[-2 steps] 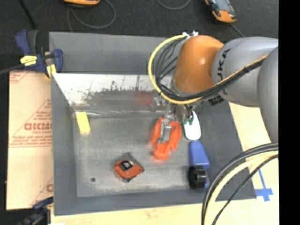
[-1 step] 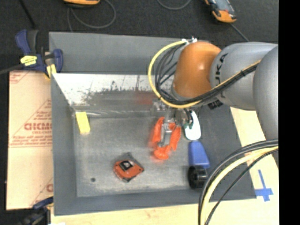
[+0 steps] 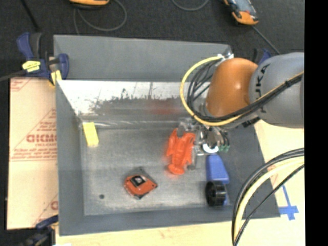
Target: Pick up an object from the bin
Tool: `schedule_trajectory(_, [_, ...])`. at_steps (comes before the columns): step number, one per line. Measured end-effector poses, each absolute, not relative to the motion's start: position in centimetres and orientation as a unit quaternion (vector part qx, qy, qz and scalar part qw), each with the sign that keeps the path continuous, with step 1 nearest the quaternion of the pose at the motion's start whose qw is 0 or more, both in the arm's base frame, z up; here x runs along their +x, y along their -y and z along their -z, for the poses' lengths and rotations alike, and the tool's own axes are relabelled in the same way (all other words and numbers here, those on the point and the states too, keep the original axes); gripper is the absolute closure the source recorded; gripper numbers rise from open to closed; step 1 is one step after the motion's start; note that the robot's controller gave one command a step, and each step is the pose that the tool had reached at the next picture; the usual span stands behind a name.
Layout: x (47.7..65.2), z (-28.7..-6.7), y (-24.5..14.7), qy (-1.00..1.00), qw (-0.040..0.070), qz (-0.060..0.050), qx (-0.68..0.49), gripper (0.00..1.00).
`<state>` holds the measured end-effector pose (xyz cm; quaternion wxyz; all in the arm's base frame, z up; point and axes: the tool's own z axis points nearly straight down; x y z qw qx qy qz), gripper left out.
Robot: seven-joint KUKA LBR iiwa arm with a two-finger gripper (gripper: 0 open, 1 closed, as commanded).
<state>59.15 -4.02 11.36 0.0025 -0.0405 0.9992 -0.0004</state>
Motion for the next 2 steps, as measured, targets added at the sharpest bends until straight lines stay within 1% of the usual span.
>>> schedule_trajectory(1, [59.2, -9.6, 5.7, -0.999, 0.001, 0.001, -0.034, 0.0])
schedule_trajectory(2, [59.7, -8.1, 3.3, -0.999, 0.003, 0.0, 0.037, 0.0])
